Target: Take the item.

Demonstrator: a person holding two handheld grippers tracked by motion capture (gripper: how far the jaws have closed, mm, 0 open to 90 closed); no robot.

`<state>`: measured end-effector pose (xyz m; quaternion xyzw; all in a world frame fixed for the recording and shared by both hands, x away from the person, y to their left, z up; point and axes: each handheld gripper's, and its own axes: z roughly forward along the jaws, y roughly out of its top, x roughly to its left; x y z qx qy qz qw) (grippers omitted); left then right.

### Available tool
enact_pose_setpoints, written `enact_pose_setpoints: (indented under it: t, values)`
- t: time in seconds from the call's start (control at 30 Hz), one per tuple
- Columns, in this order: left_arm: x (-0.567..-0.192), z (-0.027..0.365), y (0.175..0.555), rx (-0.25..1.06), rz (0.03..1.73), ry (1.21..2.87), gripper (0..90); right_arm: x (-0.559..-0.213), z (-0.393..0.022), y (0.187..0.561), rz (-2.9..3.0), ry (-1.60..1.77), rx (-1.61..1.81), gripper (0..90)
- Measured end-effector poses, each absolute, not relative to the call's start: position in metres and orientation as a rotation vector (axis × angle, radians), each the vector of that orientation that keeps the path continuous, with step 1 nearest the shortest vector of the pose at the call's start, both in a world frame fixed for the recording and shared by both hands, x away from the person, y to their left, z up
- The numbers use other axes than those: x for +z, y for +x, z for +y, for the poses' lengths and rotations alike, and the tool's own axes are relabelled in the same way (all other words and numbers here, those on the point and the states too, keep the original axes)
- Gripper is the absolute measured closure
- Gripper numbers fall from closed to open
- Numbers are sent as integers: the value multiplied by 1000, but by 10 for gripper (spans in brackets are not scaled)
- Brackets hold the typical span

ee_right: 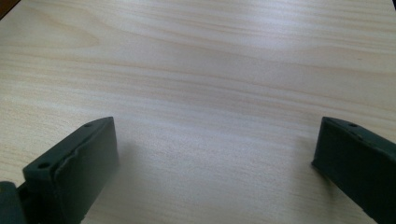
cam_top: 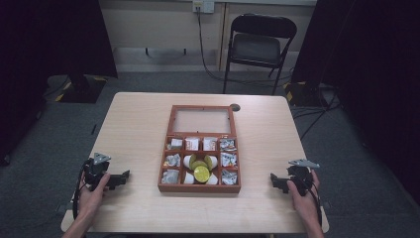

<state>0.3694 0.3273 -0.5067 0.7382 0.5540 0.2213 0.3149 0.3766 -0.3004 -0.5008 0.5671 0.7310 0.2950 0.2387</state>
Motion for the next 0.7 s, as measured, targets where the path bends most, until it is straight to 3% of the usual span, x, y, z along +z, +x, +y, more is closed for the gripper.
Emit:
enact_pose_setpoints:
  t: [0.23,0.4,0.5,0.7]
  values:
    - [-506,329,367,582,1446,1958,14,-501,-300,377,2003,1552,808,0]
    - [-504,330,365,590,1455,1952,73,-501,-301,377,2006,1547,808,0]
    - [-503,333,365,606,1467,1926,166,-501,-300,377,2006,1549,808,0]
    - [-500,338,364,571,1493,1865,178,-501,-300,377,2005,1550,808,0]
